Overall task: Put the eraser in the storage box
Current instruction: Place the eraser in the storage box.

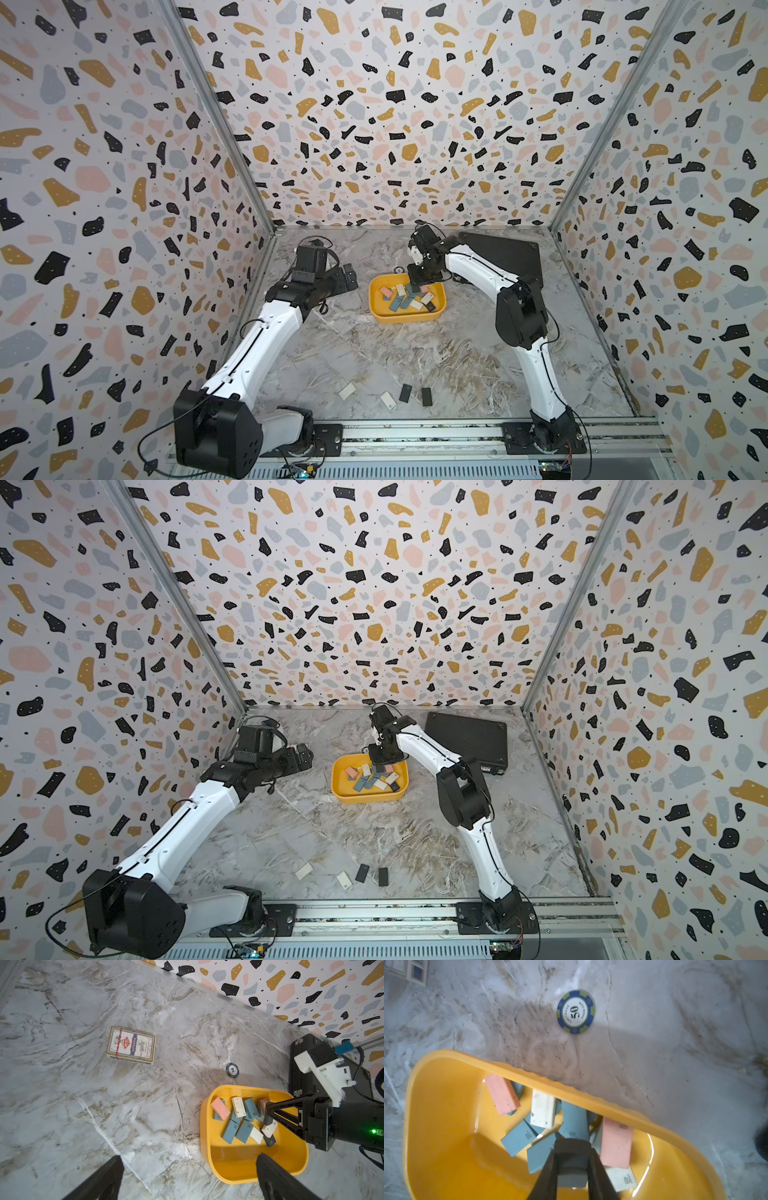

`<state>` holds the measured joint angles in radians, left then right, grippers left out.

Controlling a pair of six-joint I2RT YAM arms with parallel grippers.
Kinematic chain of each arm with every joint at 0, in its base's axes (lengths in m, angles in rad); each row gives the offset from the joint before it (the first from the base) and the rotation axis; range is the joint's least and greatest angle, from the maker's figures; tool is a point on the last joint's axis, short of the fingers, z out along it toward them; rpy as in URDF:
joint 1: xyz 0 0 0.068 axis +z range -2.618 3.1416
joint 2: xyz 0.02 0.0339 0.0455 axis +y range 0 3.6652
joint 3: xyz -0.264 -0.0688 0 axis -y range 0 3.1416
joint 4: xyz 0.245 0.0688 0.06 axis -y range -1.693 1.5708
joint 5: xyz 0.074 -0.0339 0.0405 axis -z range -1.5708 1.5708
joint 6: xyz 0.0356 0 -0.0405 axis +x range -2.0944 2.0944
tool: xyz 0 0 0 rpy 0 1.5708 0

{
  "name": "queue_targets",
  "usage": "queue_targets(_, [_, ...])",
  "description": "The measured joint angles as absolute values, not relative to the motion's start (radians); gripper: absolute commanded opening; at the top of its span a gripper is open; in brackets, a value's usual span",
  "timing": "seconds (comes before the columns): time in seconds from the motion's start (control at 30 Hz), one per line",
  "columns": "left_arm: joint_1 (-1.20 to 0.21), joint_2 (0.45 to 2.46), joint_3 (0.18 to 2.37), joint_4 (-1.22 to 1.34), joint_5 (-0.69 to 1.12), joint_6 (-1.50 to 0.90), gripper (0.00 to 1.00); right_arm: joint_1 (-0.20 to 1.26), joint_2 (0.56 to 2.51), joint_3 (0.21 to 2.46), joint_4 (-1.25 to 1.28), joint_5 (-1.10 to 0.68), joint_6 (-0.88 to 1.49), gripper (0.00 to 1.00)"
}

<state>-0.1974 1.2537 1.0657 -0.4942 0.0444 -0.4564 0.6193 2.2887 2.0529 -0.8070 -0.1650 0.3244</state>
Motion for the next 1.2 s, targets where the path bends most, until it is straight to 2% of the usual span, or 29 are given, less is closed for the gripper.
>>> queue_targets(0.6, [-0.197, 1.265, 1.066, -0.493, 0.063, -0.456, 0.99, 0.62, 2.409, 2.162, -0.807, -0.168, 0.324, 0.23])
queue_targets(0.9, [-0.196, 1.265, 1.066, -0.493, 0.067, -0.456, 0.99, 0.62, 2.421, 2.196, -0.82, -0.16, 0.325, 0.41])
queue_targets(1.2, [-0.194, 1.265, 1.065, -0.493, 0.07, -0.455, 1.0, 0.622, 2.42, 2.195, -0.82, -0.16, 0.328, 0.48])
